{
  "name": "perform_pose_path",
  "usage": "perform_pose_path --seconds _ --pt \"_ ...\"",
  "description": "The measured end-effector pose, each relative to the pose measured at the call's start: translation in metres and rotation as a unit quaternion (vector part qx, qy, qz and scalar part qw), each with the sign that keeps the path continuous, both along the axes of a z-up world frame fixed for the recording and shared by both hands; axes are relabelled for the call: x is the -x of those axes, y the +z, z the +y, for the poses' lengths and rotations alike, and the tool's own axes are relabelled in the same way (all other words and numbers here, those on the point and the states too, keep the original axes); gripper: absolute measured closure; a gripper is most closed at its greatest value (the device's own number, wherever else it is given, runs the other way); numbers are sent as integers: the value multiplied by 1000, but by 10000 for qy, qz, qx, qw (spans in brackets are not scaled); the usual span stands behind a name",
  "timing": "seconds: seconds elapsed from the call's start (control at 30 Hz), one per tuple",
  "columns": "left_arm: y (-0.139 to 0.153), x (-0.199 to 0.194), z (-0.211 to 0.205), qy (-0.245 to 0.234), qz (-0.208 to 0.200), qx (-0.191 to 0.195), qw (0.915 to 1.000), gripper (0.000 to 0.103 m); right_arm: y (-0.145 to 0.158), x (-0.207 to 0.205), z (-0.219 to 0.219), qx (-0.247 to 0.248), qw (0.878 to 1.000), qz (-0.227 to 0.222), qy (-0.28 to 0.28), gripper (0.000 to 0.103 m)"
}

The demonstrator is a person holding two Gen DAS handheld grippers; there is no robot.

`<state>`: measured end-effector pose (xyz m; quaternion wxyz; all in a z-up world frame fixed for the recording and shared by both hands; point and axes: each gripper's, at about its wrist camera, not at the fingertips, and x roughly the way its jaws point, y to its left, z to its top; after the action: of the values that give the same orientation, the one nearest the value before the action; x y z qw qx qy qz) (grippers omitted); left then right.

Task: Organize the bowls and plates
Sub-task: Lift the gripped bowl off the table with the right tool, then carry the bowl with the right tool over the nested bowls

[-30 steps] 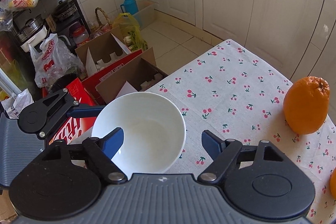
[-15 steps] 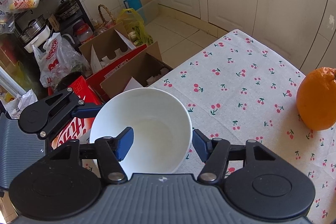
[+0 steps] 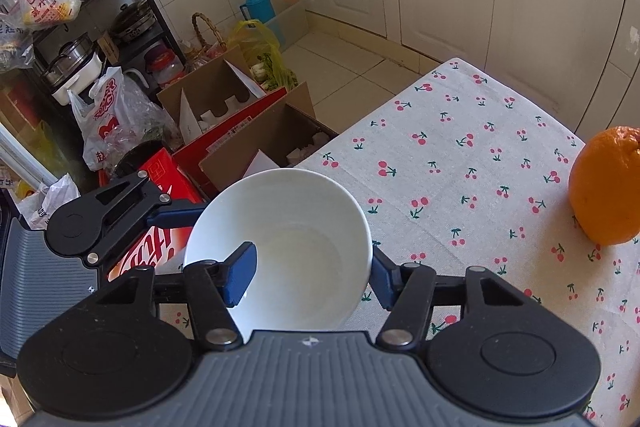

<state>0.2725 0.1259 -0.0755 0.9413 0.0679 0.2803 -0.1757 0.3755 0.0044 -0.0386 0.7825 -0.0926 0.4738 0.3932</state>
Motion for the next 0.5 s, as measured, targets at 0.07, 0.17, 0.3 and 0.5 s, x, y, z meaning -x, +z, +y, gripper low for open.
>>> perform_pose_path --seconds 0.07,0.17,0.3,0.5 --pt "3 3 -1 -27 -17 -2 10000 10 3 4 -2 9 10000 -22 27 38" --pt "8 10 -4 -74 -66 -46 9999 10 10 11 -6 -29 10000 -45 30 38" --pt "18 22 -8 -128 -91 -44 9999 10 20 25 -13 -65 9999 -91 15 38" --pt "33 47 -18 -247 -168 -99 9995 10 36 51 -27 -140 9998 -128 -60 37"
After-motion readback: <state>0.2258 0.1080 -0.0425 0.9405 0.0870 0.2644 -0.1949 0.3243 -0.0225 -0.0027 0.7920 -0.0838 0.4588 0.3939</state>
